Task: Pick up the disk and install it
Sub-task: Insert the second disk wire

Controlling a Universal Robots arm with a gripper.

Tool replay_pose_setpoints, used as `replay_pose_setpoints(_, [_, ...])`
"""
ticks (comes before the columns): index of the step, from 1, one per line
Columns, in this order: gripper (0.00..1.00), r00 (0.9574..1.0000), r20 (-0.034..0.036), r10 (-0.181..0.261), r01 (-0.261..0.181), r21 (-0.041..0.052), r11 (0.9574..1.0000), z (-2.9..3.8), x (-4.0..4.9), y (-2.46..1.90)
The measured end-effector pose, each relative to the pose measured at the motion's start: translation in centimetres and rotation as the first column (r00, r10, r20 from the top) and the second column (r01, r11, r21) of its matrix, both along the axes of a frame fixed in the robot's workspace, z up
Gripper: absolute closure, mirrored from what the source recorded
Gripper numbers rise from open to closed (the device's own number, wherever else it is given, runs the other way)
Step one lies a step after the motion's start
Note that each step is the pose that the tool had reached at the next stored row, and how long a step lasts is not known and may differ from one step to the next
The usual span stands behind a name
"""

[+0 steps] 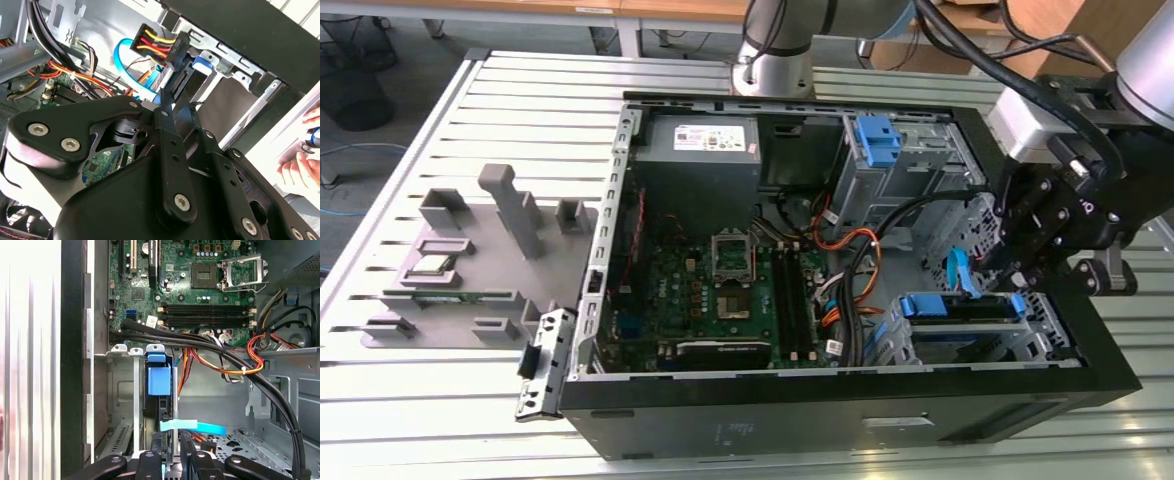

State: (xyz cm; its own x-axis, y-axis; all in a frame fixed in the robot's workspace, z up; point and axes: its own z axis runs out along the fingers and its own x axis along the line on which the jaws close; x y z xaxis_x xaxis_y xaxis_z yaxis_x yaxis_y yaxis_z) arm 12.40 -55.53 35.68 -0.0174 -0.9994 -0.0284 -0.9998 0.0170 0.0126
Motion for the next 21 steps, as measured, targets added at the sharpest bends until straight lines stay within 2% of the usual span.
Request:
replay_pose_setpoints(7, [0.71,1.0,0.0,0.0,0.0,0.0001,1.0,0.03,0.22,-0.01])
replay_pose_setpoints(15, [0.71,1.0,0.0,0.0,0.0,0.0001,1.0,0.85,0.22,0.0])
replay_pose_setpoints(21, [0.71,1.0,0.0,0.0,0.0,0.0001,1.0,0.94,0.22,0.0])
